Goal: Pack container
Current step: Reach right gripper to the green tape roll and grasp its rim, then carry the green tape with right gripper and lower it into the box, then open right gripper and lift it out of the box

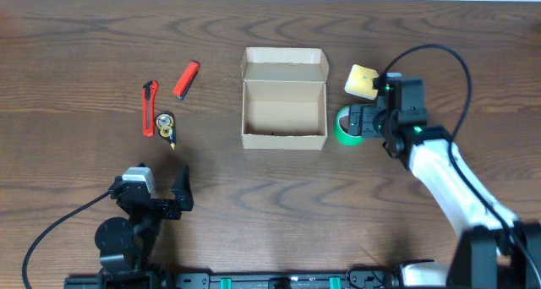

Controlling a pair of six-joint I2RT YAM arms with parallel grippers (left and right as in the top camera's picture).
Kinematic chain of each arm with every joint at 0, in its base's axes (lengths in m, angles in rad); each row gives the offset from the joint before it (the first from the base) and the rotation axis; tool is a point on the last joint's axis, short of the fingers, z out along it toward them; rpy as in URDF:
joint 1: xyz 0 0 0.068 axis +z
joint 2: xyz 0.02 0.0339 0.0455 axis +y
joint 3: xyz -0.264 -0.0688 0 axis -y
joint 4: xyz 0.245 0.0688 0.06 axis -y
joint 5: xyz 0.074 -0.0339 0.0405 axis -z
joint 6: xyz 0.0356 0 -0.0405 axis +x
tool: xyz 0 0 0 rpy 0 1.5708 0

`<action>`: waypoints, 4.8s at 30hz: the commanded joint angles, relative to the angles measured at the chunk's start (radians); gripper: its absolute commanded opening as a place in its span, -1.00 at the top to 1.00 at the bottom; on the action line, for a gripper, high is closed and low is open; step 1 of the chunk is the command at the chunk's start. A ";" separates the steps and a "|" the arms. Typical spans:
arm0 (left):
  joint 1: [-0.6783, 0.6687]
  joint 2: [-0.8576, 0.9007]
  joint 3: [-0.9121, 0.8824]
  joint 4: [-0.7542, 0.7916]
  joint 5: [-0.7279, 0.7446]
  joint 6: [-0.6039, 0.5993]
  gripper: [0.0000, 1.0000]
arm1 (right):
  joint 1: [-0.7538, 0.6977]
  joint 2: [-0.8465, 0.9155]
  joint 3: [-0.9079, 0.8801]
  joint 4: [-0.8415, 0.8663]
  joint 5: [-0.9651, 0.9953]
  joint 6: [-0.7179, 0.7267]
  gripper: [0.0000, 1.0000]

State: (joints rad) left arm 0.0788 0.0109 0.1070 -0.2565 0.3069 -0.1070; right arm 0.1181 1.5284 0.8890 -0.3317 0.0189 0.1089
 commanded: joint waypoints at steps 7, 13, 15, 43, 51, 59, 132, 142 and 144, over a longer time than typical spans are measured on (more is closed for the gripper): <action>0.006 -0.006 -0.025 -0.003 -0.011 0.010 -0.91 | -0.013 0.179 0.058 0.003 0.056 -0.043 -0.91; 0.006 -0.006 -0.025 -0.003 -0.011 0.011 -0.91 | -0.015 0.214 0.058 0.019 0.056 -0.043 -0.33; 0.006 -0.006 -0.025 -0.003 -0.011 0.010 -0.91 | -0.014 0.215 0.058 0.018 0.056 -0.043 0.09; 0.006 -0.006 -0.025 -0.003 -0.011 0.011 -0.91 | 0.322 0.069 0.508 -0.093 -0.024 0.045 0.98; 0.006 -0.006 -0.025 -0.003 -0.011 0.010 -0.91 | 0.446 0.248 0.510 -0.098 0.033 0.160 0.97; 0.006 -0.006 -0.025 -0.003 -0.011 0.010 -0.91 | 0.468 0.334 0.510 -0.114 0.117 0.236 0.97; 0.006 -0.006 -0.025 -0.003 -0.011 0.010 -0.91 | 0.340 0.316 0.496 -0.543 0.101 0.512 0.41; 0.006 -0.006 -0.025 -0.003 -0.011 0.010 -0.91 | 0.332 0.316 0.496 -0.517 0.150 0.420 0.72; 0.006 -0.006 -0.025 -0.003 -0.011 0.011 -0.91 | 0.327 0.316 0.496 -0.517 0.150 0.401 0.78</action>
State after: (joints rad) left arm 0.0788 0.0109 0.1070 -0.2569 0.3069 -0.1070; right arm 0.4595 1.8420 1.3914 -0.8482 0.1333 0.5610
